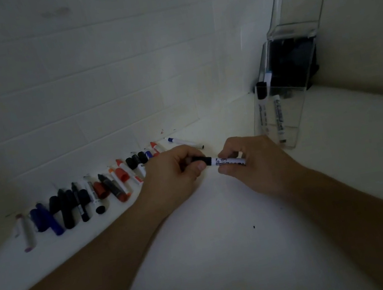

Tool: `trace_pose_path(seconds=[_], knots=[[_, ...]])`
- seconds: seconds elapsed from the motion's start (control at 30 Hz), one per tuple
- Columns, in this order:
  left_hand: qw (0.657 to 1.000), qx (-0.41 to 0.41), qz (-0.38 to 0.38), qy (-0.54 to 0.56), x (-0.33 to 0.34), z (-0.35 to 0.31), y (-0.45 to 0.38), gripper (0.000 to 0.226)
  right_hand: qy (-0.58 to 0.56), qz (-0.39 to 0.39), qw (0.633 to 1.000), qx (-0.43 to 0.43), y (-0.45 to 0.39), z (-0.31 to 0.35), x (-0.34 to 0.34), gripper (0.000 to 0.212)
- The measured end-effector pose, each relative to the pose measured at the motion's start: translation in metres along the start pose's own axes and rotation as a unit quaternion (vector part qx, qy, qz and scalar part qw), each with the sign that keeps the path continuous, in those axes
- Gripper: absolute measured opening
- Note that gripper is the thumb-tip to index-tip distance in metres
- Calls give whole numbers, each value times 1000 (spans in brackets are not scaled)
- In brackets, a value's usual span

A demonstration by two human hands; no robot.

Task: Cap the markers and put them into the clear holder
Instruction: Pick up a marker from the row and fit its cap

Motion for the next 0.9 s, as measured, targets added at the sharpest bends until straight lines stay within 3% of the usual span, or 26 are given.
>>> trace_pose_path(seconds=[0.13, 0.23, 0.3, 0.4, 0.53, 0.67, 0.73, 0.9], knots=[[999, 8, -21, 27, -1, -4, 3, 12, 36, -5, 999, -22, -2, 11, 4, 21], [998, 16, -55, 38, -4, -12, -6, 18, 128, 10, 991, -39, -7, 20, 1, 37], [986, 25, -76, 146, -10, -23, -1, 27, 191, -18, 981, -32, 5, 40, -18, 33], [982, 14, -72, 174, 0, -13, -4, 29, 95, -58, 994, -1, 5, 41, -32, 26], [996, 59, -38, 52, 8, -12, 3, 22, -21, -190, 981, 41, 4, 49, -93, 12], [993, 113, 5, -17, 17, -24, 7, 22, 71, -312, 947, 40, 2, 50, -180, 13], [990, 140, 16, -33, 19, -27, 10, 19, 132, -296, 944, 61, -5, 36, -192, 19], [986, 151, 43, -59, 23, -30, 14, 20, 238, -168, 949, 117, -12, -2, -162, 24]])
Point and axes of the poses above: each hand's wrist, its own y-axis away from the middle knuckle, its own x-axis out of the palm, z = x × y, the point moved 8 cm from there along -y, towards the middle knuckle, and after that the axes turned 3 degrees about z, right-handed, at the moved point
